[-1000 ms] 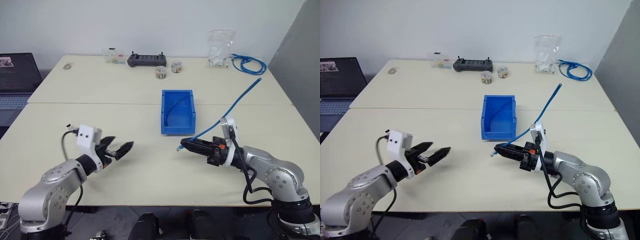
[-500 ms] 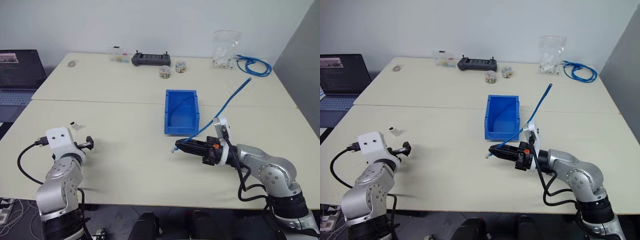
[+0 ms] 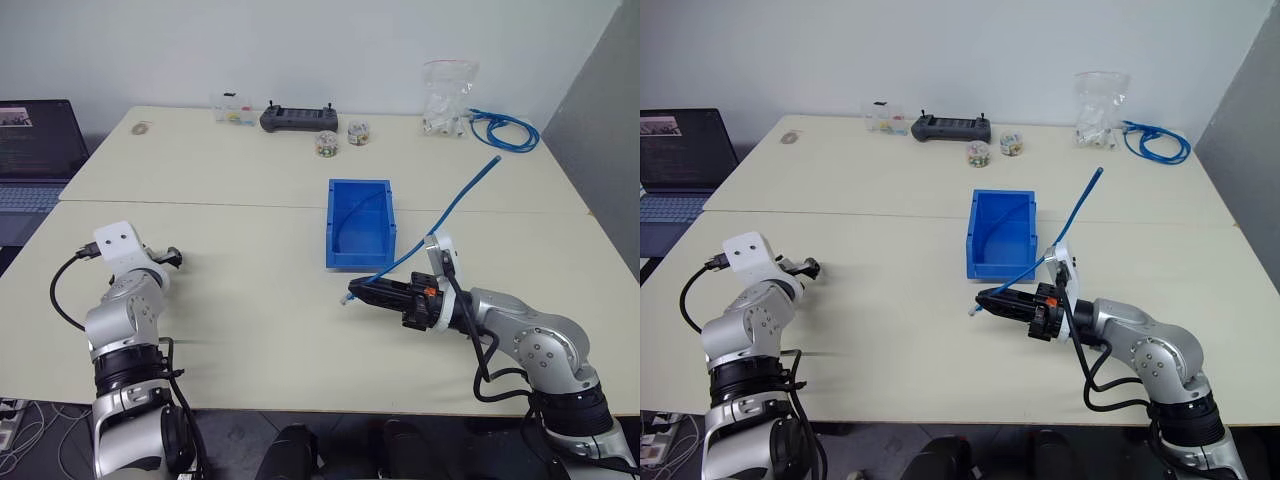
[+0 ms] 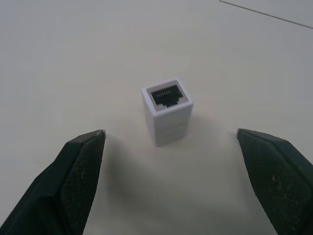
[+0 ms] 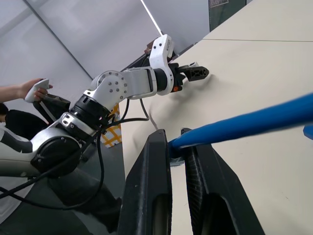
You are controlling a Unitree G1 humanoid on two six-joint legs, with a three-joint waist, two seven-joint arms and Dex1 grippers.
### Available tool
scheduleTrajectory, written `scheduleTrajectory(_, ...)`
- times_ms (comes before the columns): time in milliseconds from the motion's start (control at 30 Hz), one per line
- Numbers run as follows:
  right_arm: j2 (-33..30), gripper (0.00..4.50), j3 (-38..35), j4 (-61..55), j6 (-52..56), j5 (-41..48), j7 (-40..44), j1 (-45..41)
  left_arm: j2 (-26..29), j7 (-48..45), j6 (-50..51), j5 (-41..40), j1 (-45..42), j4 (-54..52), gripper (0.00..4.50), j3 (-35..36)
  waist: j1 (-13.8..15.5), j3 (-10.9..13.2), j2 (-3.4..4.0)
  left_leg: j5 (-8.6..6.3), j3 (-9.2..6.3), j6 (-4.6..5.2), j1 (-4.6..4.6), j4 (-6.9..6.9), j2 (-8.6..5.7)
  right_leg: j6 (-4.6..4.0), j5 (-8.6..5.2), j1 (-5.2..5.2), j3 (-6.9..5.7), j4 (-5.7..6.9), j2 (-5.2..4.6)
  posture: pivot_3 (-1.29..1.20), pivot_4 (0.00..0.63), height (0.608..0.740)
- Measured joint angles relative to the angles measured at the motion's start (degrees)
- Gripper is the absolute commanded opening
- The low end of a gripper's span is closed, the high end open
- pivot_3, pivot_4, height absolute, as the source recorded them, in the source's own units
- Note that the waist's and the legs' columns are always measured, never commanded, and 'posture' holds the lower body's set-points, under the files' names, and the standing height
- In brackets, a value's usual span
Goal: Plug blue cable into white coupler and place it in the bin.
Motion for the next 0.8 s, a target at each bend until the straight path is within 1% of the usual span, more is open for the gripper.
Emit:
scheduleTrajectory(100,0.0,0.11,0.0,0.0,0.0,-0.1,0.0,0.0,1.0,0.0,-2.2,0.6,-2.1,4.0,4.50,-0.4,0.0,0.0,0.00,0.00,-0.01,0.01,0.00,0.00,0.00,0.01,0.00,0.00,-0.01,0.01,0.00,0.00,0.150,0.740)
scheduleTrajectory(167,0.1,0.11,0.0,0.0,0.0,-0.4,0.0,0.0,1.4,-0.1,-3.3,0.8,-3.2,6.1,4.14,-0.6,0.0,0.0,0.00,-0.01,0.00,0.01,-0.01,0.00,-0.01,0.01,0.00,0.00,0.00,0.00,-0.01,0.00,0.150,0.740)
scheduleTrajectory(200,0.1,0.11,0.0,0.0,0.0,-0.5,0.0,0.0,1.5,-0.1,-3.7,0.9,-3.6,7.0,4.07,-0.8,0.0,0.0,0.00,0.00,0.00,0.00,0.00,0.00,-0.01,0.01,0.00,0.00,0.00,0.00,-0.01,0.00,0.150,0.740)
scheduleTrajectory(400,0.1,0.11,0.0,0.0,0.1,-0.8,0.0,0.0,1.5,-0.1,-4.5,1.0,-4.1,9.2,2.66,-1.4,0.0,0.0,0.00,0.02,0.00,-0.06,-0.04,0.00,-0.01,-0.01,0.02,-0.08,0.01,0.03,-0.02,0.00,0.150,0.740)
scheduleTrajectory(433,0.1,0.11,0.0,0.0,0.1,-0.8,0.0,0.0,1.4,-0.1,-4.5,1.0,-4.1,9.2,2.56,-1.5,0.0,0.0,0.00,0.02,0.00,-0.05,-0.04,0.00,-0.01,-0.01,0.02,-0.08,0.01,0.04,-0.02,0.00,0.150,0.740)
scheduleTrajectory(533,0.1,0.11,0.0,0.0,0.1,-0.9,0.0,0.0,1.4,0.2,-4.5,1.0,-4.1,9.2,1.78,-1.6,0.0,0.0,0.00,0.01,0.00,-0.03,-0.04,0.00,-0.01,0.00,0.02,-0.09,0.01,0.05,-0.02,0.00,0.150,0.740)
scheduleTrajectory(600,0.2,0.11,0.0,0.0,0.1,-0.9,0.0,0.0,1.4,0.2,-4.5,1.0,-4.1,9.2,1.47,-1.6,0.0,0.0,0.00,0.01,0.00,-0.04,-0.04,0.00,-0.01,0.00,0.03,-0.09,0.01,0.06,-0.02,0.00,0.150,0.740)
scheduleTrajectory(667,0.2,0.11,0.0,0.0,0.1,-0.9,0.0,0.0,1.3,0.3,-4.5,1.0,-4.1,9.2,1.01,-1.6,0.0,0.0,0.00,0.01,0.00,-0.04,-0.04,0.00,-0.01,0.00,0.03,-0.09,0.01,0.06,-0.02,0.00,0.150,0.740)
scheduleTrajectory(700,0.2,0.11,0.0,0.0,0.1,-0.9,0.0,0.0,1.3,0.3,-4.5,1.0,-4.1,9.2,0.92,-1.6,0.0,0.0,0.00,0.01,0.01,-0.04,-0.04,0.00,-0.01,0.00,0.03,-0.09,0.02,0.06,-0.02,0.00,0.150,0.740)
scheduleTrajectory(800,0.2,0.11,0.0,0.0,0.1,-0.9,0.0,0.0,1.3,0.3,-4.5,1.0,-4.1,9.2,0.89,-1.6,0.0,0.0,0.00,0.01,0.00,-0.04,-0.04,0.00,-0.01,0.00,0.03,-0.09,0.02,0.06,-0.02,0.00,0.150,0.740)
